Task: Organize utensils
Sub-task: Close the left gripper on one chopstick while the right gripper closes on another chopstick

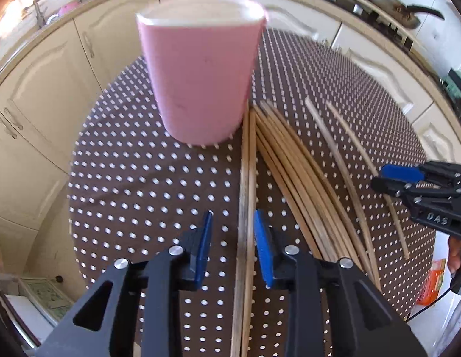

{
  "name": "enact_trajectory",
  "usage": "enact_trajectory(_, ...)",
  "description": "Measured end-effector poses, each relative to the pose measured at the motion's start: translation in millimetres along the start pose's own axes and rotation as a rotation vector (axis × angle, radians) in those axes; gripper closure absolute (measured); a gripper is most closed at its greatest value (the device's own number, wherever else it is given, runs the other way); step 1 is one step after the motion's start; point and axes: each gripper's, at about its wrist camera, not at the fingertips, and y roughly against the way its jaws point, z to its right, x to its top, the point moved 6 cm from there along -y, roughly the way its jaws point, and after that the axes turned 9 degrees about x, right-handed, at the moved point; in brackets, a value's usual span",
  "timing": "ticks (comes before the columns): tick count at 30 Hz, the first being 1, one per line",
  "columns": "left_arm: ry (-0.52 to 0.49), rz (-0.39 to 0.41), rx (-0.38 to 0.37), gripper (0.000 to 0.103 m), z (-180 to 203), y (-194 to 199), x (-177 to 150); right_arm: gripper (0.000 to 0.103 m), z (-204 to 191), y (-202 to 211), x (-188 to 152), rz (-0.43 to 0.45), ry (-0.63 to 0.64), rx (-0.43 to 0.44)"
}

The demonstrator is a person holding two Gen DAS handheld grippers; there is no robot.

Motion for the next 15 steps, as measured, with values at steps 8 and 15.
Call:
enact_trajectory(8, -0.043, -0.024, 0.03, 0.074, 2.5, -8.1, -0.4, 0.067, -2.4, -2.6, 0.6, -0.009, 0.012, -0.014)
enact_trajectory(15, -0.082, -0.026, 0.089, 0.081, 19.7, -14.9, 8.6, 0.067, -1.0, -4.2, 0.3, -0.032, 0.021, -0.034)
